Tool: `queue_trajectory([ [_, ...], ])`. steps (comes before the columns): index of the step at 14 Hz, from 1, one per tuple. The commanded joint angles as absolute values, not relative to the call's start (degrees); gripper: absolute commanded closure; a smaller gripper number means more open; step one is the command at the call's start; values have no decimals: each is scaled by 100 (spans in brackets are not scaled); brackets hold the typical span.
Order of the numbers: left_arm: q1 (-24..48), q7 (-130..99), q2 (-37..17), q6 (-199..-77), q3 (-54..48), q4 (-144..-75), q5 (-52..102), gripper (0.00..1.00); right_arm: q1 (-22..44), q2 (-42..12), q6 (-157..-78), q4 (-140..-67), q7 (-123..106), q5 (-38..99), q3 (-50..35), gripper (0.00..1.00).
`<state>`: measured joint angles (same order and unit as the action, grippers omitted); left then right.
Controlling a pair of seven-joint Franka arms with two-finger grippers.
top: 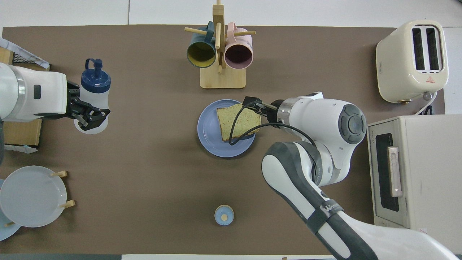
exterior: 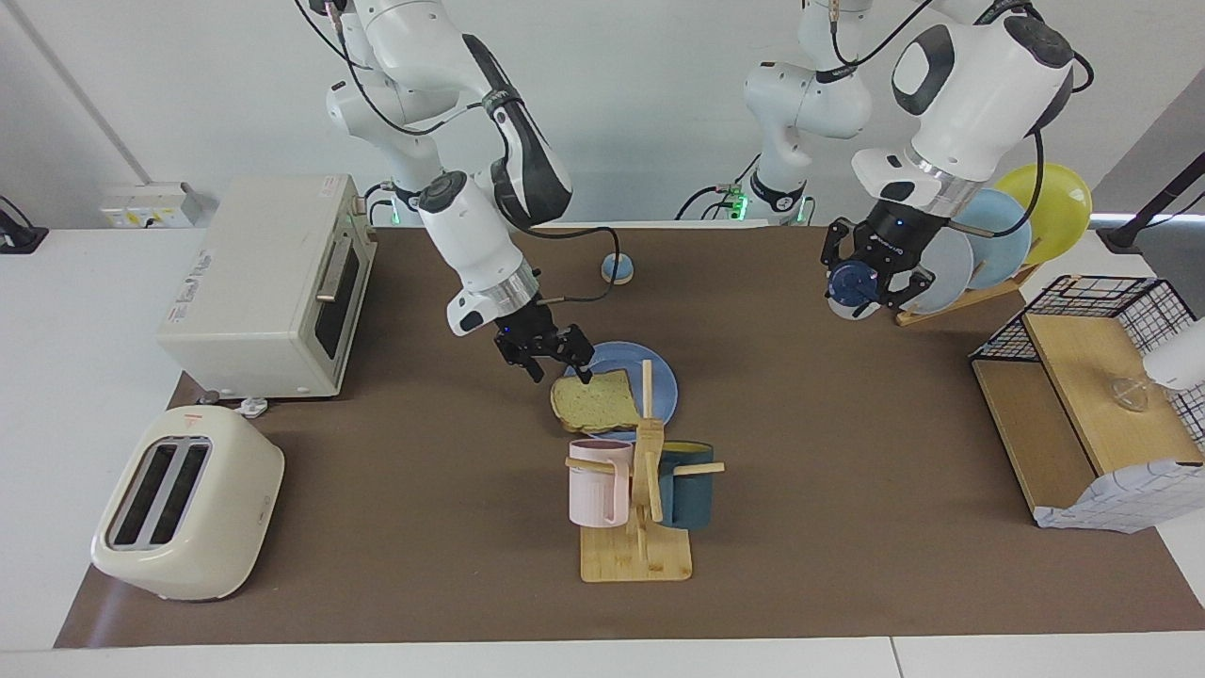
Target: Put bread on plate and add seasoning
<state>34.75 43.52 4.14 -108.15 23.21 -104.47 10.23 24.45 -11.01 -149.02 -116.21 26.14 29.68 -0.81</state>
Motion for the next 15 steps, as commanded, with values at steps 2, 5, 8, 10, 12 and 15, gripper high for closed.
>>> queue_trajectory([
  [2, 3366, 5114, 571, -10407, 2329, -10485, 1125, 100, 2242, -1081, -14109, -10988, 2478, 3076, -114, 0],
  [5, 3410, 5562, 615, -10266, 2294, -10520, 1125, 100, 2066, -1037, -13380, -10496, 2444, 3024, -105, 0],
  [8, 3550, 5826, 633, -10143, 2233, -10564, 1125, 100, 2021, -748, -13210, -10468, 2540, 3015, -123, 0],
  [10, 3726, 6072, 703, -10177, 2232, -10695, 1125, 100, 1987, -572, -13114, -10275, 2680, 3076, -140, 0],
  [12, 3980, 6091, 782, -10230, 2232, -10801, 1125, 100, 2039, -344, -12851, -10187, 2838, 3102, -184, 0],
  [15, 4244, 6091, 817, -10222, 2224, -10854, 1125, 100, 2319, -220, -12797, -9950, 3487, 3103, -325, 0],
])
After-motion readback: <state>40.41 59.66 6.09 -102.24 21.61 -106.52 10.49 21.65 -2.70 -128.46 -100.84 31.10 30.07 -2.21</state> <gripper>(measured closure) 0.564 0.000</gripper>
